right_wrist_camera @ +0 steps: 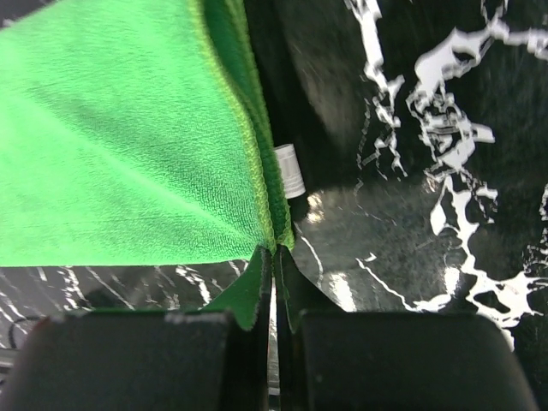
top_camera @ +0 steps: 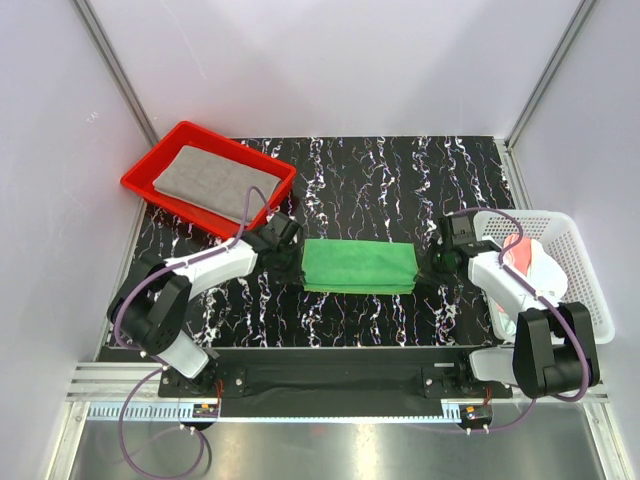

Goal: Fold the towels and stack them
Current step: Fold the towel

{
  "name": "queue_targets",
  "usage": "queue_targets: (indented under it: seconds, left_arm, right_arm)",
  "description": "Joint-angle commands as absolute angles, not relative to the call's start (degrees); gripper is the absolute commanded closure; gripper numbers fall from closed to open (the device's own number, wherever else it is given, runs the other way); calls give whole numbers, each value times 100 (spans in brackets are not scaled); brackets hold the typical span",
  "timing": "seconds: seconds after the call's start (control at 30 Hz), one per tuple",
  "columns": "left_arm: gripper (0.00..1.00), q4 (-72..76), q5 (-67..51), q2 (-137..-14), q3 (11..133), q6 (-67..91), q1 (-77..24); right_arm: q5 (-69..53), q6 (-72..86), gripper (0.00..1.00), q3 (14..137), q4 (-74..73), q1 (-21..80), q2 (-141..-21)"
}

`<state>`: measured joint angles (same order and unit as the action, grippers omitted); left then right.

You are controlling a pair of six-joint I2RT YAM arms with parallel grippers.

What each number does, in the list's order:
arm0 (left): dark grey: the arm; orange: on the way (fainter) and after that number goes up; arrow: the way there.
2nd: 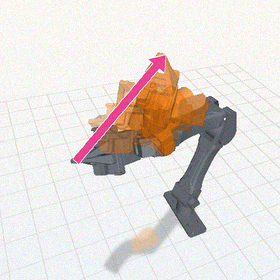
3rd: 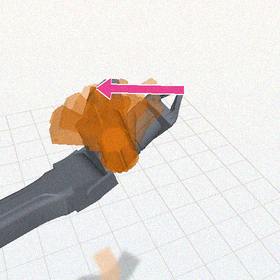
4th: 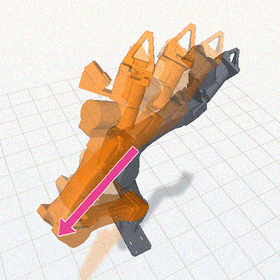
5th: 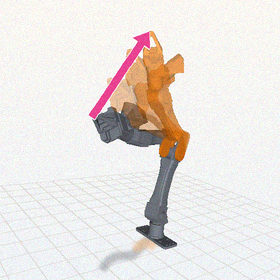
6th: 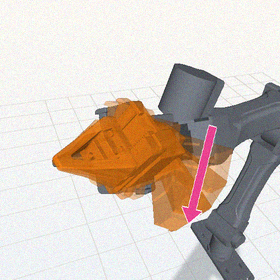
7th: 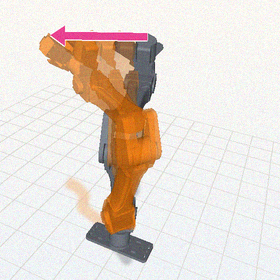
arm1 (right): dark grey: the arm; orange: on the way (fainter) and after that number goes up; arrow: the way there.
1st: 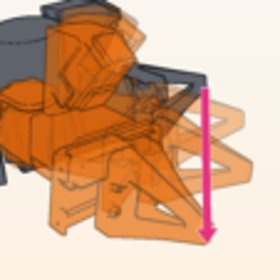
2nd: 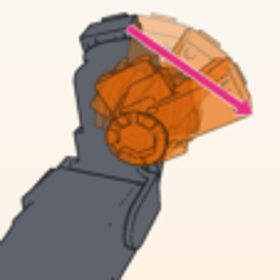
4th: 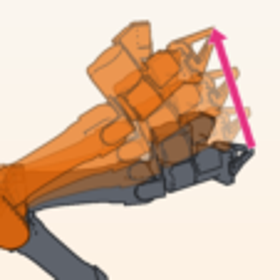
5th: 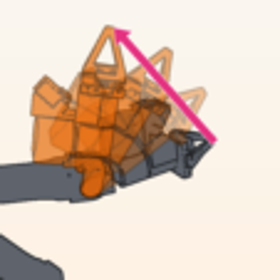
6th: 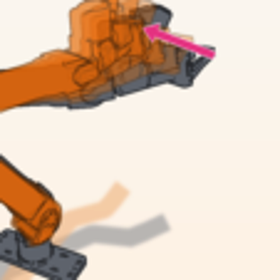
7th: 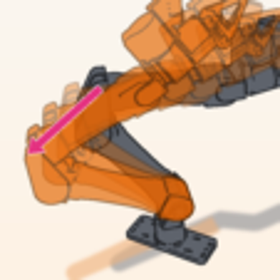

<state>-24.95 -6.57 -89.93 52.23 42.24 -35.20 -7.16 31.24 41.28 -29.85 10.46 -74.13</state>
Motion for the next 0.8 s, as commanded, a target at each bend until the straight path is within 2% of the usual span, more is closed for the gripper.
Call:
queue_targets:
  seconds: [0.0, 0.37, 0.63, 0.77]
  left_arm:
    - [100, -2312, -483, -8903, 5071, 4201, -3551]
    - [100, -2337, -405, -8842, 4904, 4263, -3656]
    - [100, -3207, -342, -8578, 5914, 4069, -3612]
    - [100, -3331, -395, -8517, 5880, 4061, -3612]
  right_arm:
    - [-721, 3102, 100, 3955, -2909, 1064, -7260]
    - [-554, 3287, 100, 3902, -3015, 1072, -7374]
    - [-589, 3024, 100, 4710, -3664, 1072, -7120]
    - [-571, 3067, 100, 4598, -3788, 1072, -6935]
